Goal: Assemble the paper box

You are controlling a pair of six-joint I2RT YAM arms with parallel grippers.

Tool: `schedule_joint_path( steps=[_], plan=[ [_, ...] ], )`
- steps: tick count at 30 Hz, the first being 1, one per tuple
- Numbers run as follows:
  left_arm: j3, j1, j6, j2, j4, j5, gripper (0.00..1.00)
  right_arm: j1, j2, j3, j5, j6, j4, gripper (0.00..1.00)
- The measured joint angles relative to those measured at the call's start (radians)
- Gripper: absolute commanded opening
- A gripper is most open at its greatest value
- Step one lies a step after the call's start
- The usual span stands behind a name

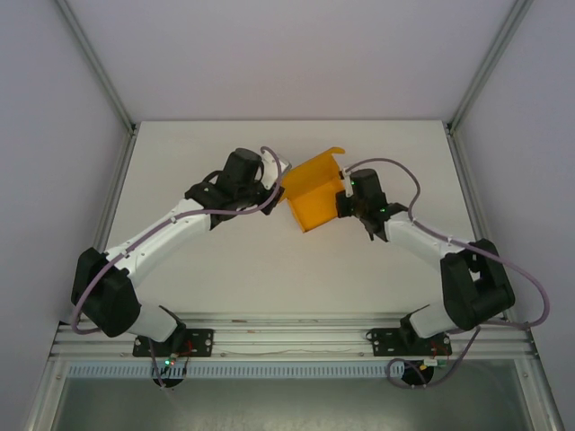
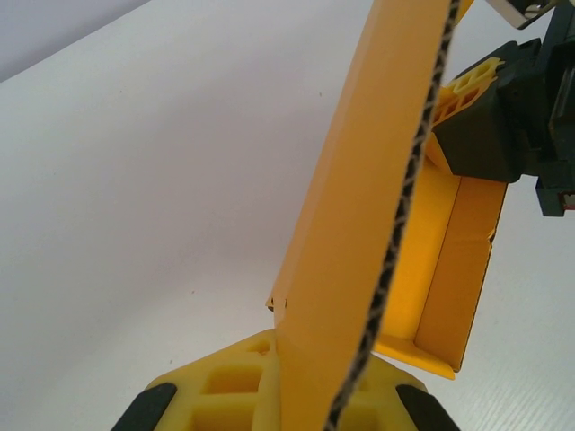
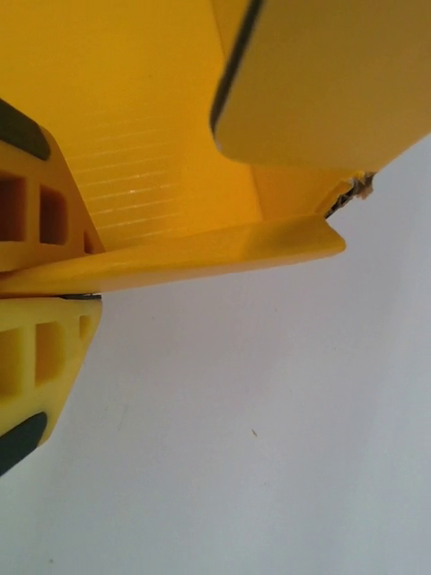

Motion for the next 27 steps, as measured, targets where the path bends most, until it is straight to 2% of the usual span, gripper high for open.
schedule_joint_path(
  steps=[2, 6, 13, 16, 17, 19, 23, 27],
  plan=[
    [0.0, 0.0, -0.004, 0.0, -0.001, -0.01, 0.0, 0.024, 0.021, 0.021, 0.054, -0.021, -0.013, 0.0],
    [0.0, 0.0, -0.007, 0.003, -0.006, -0.02, 0.0, 0.072, 0.062, 0.054, 0.166, -0.037, -0.036, 0.0],
    [0.002, 0.0, -0.015, 0.01, 0.028, -0.045, 0.0, 0.148, 0.109, 0.123, 0.377, 0.057, -0.095, 0.0],
    [0.002, 0.0, -0.015, 0.012, 0.037, -0.045, 0.0, 0.161, 0.121, 0.129, 0.422, 0.076, -0.096, 0.0],
    [0.002, 0.0, -0.015, 0.013, 0.038, -0.046, 0.0, 0.163, 0.127, 0.134, 0.423, 0.079, -0.098, 0.0],
    [0.002, 0.0, -0.015, 0.014, 0.037, -0.058, 0.0, 0.163, 0.136, 0.142, 0.407, 0.089, -0.106, 0.07],
    [0.002, 0.0, -0.015, 0.017, 0.031, -0.077, 0.0, 0.159, 0.136, 0.138, 0.309, 0.155, -0.135, 0.15],
    [-0.019, 0.0, -0.026, 0.018, 0.017, -0.086, 0.0, 0.147, 0.137, 0.101, 0.198, 0.258, -0.127, 0.17]
  ],
)
